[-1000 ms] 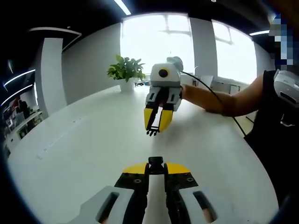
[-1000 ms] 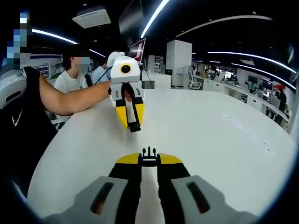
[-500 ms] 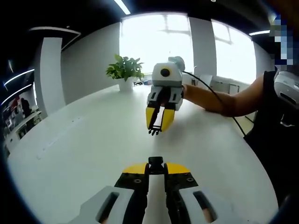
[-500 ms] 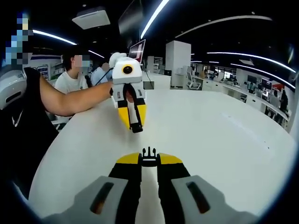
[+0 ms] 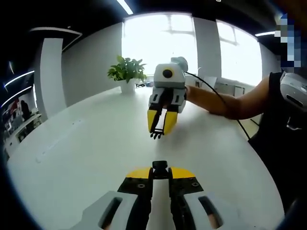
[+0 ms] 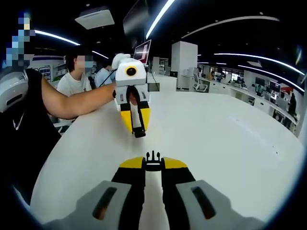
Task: Snap the two parts of the plastic buckle together until the buckle closes and remains connected.
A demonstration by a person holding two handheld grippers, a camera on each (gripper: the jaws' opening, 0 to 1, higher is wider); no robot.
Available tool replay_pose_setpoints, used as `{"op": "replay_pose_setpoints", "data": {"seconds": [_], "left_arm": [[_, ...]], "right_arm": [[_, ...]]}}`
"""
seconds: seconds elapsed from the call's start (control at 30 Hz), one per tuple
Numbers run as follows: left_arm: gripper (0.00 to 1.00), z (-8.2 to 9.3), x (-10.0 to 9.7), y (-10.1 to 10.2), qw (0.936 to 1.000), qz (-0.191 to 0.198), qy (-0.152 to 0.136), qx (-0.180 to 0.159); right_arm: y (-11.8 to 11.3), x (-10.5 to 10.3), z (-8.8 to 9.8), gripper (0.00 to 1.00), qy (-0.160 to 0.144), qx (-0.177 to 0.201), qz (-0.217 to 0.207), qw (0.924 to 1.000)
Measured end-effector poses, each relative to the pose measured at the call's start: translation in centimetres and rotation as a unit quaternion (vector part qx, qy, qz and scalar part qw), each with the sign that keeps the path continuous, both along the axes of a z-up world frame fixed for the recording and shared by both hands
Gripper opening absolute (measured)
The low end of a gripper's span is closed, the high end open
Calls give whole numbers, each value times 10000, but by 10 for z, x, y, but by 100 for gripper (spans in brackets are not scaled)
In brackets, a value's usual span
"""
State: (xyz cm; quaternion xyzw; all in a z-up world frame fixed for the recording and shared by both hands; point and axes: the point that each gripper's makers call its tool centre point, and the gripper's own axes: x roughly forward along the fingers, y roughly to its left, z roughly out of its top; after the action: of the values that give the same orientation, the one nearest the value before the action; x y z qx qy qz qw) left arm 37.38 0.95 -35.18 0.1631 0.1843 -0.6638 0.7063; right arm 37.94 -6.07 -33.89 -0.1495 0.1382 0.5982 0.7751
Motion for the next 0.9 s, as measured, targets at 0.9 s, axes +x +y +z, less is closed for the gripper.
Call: {"op": "replay_pose_setpoints", "data": {"seconds": [0.9], "left_arm": [[11, -1, -6, 1, 10000, -22, 18, 19]], "right_arm": [[0, -4, -2, 11, 30, -52, 30, 10000]]}}
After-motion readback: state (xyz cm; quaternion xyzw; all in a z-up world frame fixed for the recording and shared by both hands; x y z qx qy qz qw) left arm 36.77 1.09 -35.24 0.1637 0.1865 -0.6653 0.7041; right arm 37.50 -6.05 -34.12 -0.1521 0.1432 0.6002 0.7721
